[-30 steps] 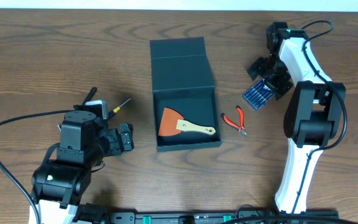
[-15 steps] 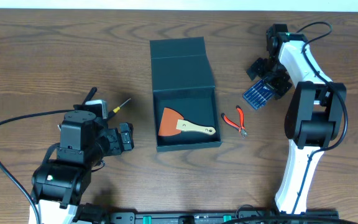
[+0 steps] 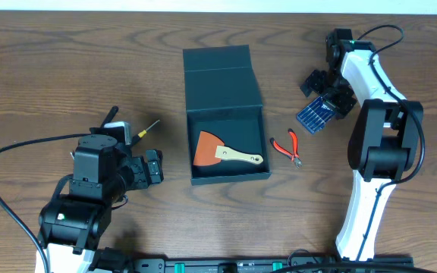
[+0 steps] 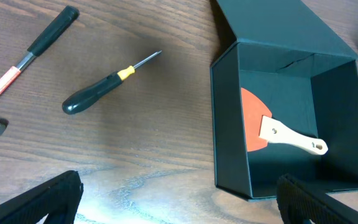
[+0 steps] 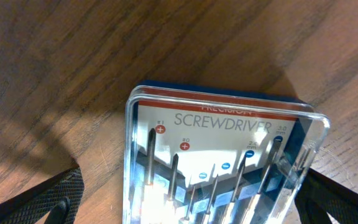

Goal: Pack container
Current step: 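Grasp the screwdriver case with the right gripper and lift it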

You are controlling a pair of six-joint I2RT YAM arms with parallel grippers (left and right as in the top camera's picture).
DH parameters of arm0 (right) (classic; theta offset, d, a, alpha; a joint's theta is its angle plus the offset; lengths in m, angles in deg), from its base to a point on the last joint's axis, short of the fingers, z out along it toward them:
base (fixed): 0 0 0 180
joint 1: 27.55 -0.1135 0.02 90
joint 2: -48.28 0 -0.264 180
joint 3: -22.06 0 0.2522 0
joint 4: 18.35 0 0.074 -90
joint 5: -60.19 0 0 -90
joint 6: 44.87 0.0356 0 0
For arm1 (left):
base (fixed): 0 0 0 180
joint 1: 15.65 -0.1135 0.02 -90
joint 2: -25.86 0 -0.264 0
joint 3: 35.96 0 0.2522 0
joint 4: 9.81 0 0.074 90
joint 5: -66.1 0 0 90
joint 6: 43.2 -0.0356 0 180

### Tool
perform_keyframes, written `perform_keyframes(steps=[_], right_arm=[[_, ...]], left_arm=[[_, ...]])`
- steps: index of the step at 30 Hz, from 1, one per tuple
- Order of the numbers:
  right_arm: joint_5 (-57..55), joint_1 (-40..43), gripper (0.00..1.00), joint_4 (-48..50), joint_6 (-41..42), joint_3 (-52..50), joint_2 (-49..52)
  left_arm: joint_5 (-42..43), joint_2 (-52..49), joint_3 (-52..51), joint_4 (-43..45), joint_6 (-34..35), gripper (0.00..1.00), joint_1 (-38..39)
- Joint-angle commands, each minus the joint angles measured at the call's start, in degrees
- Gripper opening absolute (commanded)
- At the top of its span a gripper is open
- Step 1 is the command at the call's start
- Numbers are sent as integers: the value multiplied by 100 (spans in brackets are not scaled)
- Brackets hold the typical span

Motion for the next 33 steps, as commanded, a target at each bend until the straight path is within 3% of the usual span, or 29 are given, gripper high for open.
perform_keyframes(steps=[1,16,21,25,33], right_arm=[[-11,13,99,4,-133,-203,181],[131,7,99,61,-157,-203,181],[136,7,82,52,-157,-203,181],[133,4,79,37,-157,-203,181],[216,4,58,13,-177,-203,181]], left_arm=[[-66,11,107,9,-94,99,-13],[-66,11,107,9,-94,99,-13],[-66,11,107,9,-94,99,-13],[-66,11,107,7,-94,99,-13],[-59,11,107,7,-94,99,-13]])
